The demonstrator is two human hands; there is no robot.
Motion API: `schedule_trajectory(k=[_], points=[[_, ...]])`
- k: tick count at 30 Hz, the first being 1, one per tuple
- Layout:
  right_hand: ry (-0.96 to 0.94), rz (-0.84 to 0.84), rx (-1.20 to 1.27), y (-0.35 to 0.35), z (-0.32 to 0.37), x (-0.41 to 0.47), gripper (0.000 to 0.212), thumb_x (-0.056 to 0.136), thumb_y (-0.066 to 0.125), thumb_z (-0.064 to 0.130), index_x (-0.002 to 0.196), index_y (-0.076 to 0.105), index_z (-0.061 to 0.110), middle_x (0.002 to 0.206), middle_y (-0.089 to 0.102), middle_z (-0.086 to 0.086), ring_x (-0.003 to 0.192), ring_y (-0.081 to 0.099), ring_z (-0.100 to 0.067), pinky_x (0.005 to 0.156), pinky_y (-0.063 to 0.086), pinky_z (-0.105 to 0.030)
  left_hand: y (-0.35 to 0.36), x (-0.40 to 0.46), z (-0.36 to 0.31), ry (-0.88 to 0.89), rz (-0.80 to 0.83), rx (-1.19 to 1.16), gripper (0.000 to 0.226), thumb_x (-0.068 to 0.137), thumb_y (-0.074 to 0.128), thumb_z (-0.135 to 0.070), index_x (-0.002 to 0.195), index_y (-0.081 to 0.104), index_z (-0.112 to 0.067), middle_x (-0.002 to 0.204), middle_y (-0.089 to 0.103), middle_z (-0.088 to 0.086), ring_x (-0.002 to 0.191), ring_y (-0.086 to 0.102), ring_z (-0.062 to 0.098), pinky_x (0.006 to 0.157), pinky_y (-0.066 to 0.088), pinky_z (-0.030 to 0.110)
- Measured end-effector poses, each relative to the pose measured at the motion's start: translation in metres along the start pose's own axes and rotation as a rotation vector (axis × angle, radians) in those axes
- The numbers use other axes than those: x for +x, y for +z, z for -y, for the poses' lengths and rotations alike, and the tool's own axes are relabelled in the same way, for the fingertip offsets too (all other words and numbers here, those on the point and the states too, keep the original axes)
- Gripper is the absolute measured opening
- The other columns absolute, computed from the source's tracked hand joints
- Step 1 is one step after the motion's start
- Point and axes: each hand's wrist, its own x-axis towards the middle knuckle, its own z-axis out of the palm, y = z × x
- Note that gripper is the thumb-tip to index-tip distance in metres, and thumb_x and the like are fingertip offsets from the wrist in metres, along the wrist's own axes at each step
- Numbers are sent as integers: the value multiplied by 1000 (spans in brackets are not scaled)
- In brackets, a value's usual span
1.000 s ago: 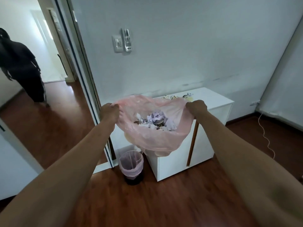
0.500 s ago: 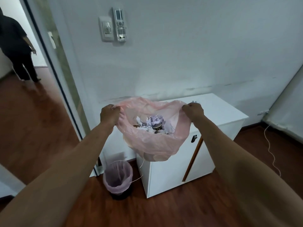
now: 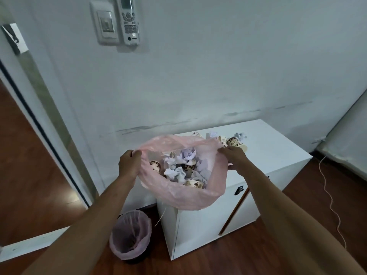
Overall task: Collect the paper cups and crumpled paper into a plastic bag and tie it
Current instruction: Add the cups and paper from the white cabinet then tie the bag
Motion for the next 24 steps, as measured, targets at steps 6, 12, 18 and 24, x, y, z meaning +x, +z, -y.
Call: schedule_trajectory(k=[6, 12, 18, 24], points=[[-67, 297, 119, -20, -15, 22, 30, 83, 73, 36, 100, 68, 11, 91, 68, -3, 77, 66, -23, 66, 54, -33, 16, 9, 4, 11, -46, -34, 25, 88, 50, -17, 82, 54, 6, 75, 50, 13, 70, 44, 23, 60, 33, 31], [-53, 170, 223, -28, -24, 68, 53, 81, 70, 53, 105, 69, 6, 92, 73, -8, 75, 69, -24, 74, 60, -42, 24, 6, -1, -48, -146, -99, 19, 85, 54, -18, 68, 54, -9, 71, 51, 7, 69, 46, 21, 63, 34, 31], [-275, 31, -52, -5, -13, 120, 14, 81, 74, 26, 83, 68, 13, 80, 70, -8, 65, 64, -19, 69, 58, -40, 29, 8, -6, -185, -200, -211, 19, 82, 58, -18, 63, 56, -16, 68, 50, 3, 69, 47, 21, 66, 36, 32], [-640, 113, -595, 30, 7, 181, 37, 78, 71, 13, 114, 66, 18, 117, 66, -5, 111, 55, -26, 101, 42, -35, 36, 19, 0, -269, -146, -340, 22, 58, 67, -35, 69, 61, -17, 69, 51, 5, 68, 51, 24, 83, 45, 41]])
